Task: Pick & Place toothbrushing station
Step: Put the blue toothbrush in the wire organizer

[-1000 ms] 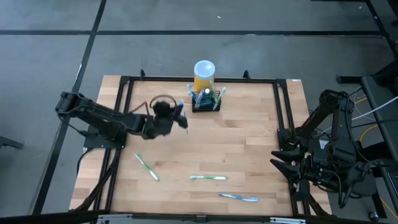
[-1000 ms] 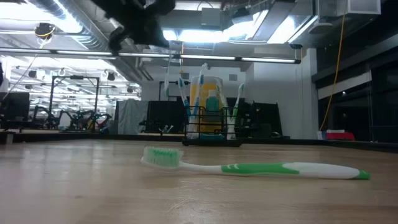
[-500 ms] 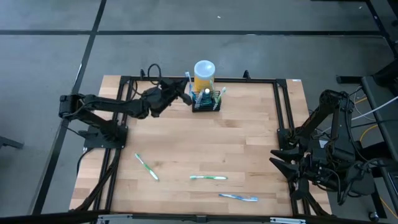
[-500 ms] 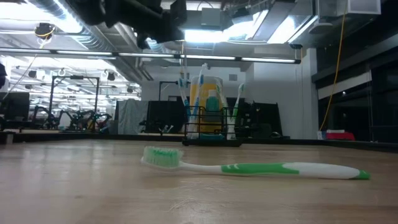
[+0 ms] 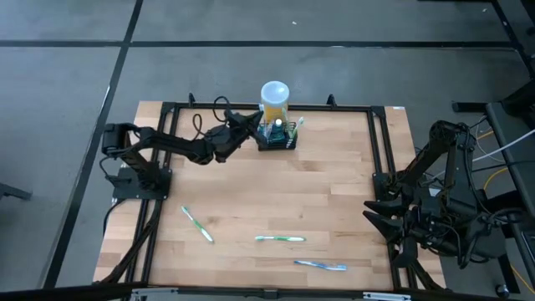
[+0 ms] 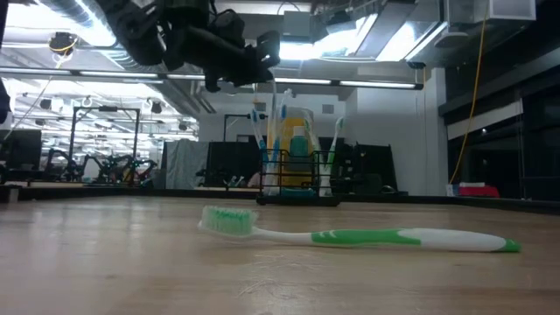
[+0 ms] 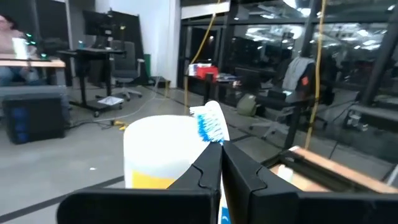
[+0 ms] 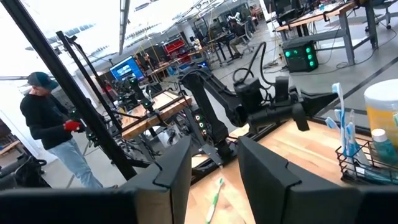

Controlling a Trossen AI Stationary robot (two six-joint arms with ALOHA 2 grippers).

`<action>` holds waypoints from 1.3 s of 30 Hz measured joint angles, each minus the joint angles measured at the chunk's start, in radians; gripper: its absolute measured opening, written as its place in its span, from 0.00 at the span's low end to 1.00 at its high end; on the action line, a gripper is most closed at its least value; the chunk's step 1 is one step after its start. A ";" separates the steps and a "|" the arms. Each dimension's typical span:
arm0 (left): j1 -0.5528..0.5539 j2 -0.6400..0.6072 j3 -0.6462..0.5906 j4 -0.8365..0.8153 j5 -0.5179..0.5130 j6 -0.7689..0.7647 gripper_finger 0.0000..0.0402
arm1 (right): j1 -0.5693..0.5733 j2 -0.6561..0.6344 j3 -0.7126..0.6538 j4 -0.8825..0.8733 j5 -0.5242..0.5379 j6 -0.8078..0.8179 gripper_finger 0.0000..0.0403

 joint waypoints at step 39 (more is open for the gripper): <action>-0.041 0.109 -0.007 0.056 -0.147 0.036 0.01 | 0.000 0.000 0.000 0.006 0.000 0.012 0.33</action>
